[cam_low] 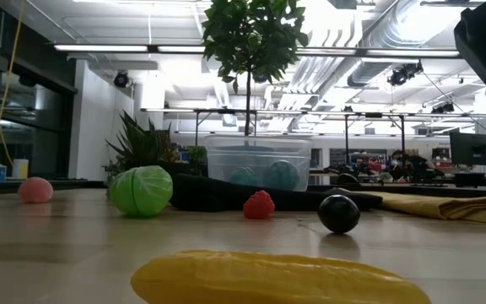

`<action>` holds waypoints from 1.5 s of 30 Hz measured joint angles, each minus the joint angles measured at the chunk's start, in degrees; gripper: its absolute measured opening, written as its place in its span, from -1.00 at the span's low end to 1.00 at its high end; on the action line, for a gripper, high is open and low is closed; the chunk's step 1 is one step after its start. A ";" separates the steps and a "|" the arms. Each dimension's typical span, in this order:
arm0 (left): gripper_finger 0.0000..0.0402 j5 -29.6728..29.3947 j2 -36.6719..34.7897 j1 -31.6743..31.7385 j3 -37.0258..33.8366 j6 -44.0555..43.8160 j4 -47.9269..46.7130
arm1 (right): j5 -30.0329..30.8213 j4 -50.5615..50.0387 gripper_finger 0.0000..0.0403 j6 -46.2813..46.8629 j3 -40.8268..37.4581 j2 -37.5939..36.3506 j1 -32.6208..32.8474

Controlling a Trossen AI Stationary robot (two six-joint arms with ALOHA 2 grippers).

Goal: Pick and placing Produce into tupperware
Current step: Put the starfruit into the transparent bin

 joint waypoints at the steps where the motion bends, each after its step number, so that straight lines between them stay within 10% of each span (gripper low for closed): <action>1: -1.00 0.00 0.00 -0.01 0.00 -0.01 0.00 | 0.00 0.01 0.41 0.02 0.00 0.00 0.00; 45: -1.00 -0.02 -0.02 0.01 0.00 0.00 -0.02 | -1.64 0.68 0.09 1.41 0.61 -0.16 -1.30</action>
